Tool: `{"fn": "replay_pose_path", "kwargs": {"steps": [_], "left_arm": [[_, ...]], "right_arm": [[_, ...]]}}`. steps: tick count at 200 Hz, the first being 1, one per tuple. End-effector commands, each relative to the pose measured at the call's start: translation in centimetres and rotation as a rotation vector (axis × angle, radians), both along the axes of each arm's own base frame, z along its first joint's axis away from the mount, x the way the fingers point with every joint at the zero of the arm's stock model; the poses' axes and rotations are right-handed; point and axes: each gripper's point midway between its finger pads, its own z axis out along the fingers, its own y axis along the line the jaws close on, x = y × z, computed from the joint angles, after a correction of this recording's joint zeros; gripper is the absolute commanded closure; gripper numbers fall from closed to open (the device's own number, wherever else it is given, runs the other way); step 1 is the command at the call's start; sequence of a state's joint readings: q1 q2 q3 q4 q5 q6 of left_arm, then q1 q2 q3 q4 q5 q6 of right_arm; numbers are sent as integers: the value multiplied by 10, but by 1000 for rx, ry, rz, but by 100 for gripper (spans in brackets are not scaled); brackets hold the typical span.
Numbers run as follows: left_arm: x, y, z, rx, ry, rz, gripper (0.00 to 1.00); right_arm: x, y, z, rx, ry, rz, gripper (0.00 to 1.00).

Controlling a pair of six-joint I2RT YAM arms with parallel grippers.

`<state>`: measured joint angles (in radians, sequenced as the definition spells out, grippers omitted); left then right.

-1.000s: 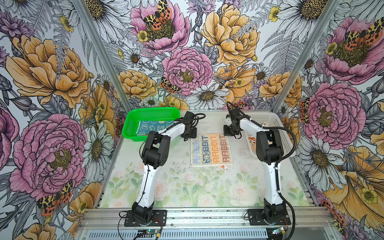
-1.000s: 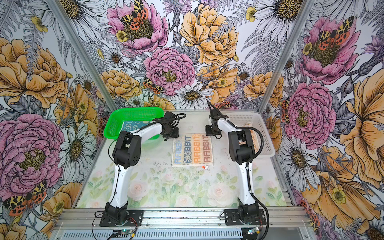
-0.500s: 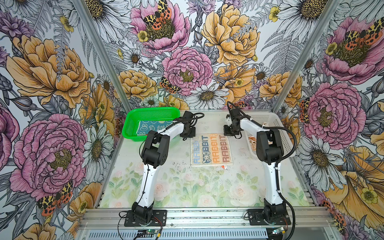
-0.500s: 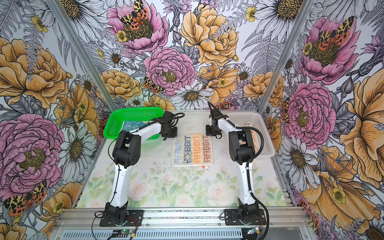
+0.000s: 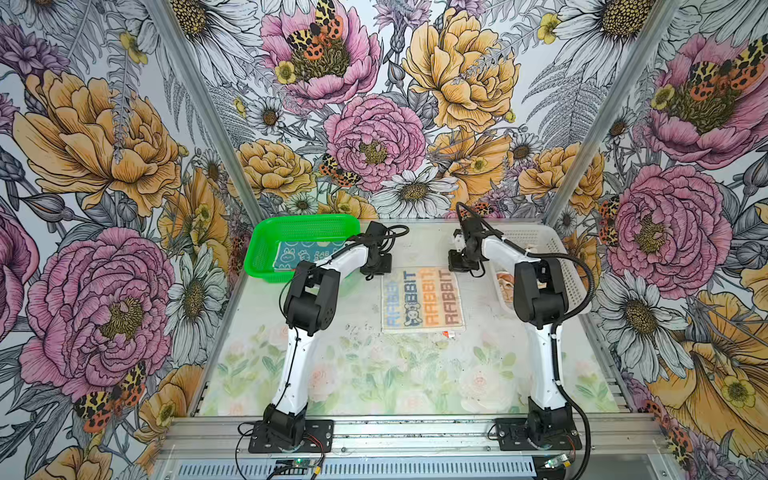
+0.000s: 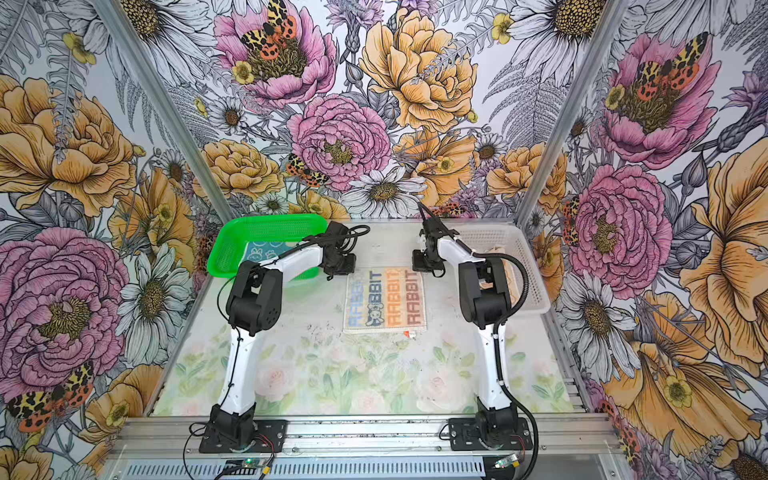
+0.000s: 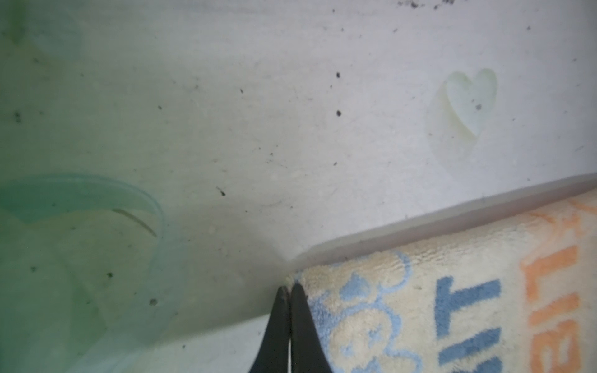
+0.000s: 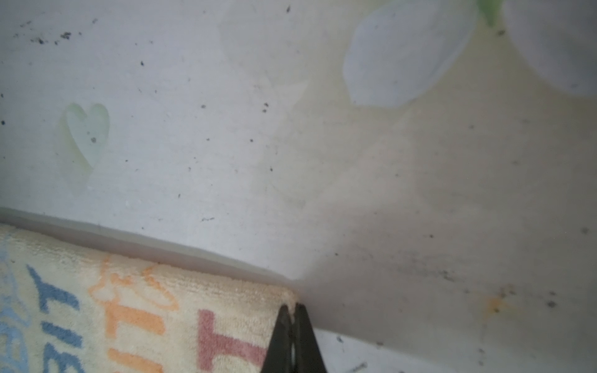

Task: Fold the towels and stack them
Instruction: 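Lower both grippers and pinch the far edge corners of the folded towel, then fold the pinched far edge toward the robot over the towel with both grippers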

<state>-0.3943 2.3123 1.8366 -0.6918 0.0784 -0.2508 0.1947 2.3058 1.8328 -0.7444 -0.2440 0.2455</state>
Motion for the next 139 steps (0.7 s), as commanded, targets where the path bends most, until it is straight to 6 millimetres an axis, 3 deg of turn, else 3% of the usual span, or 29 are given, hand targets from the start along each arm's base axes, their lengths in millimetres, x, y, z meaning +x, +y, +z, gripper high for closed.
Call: {"fn": "replay_pose_path", "kwargs": {"steps": [1,60,139], "left_arm": [[5,-9,12,-31,-23,-33,100],[14,-7,72,-58,-137,-34,100],[-7,5,99,-38,-171,-31,100]], "right_arm": [[4,1,10,26,-11,-10,100],[4,-1,52,68,-74,-17,100],[-22,-2,83,100,-94,-15,100]]}}
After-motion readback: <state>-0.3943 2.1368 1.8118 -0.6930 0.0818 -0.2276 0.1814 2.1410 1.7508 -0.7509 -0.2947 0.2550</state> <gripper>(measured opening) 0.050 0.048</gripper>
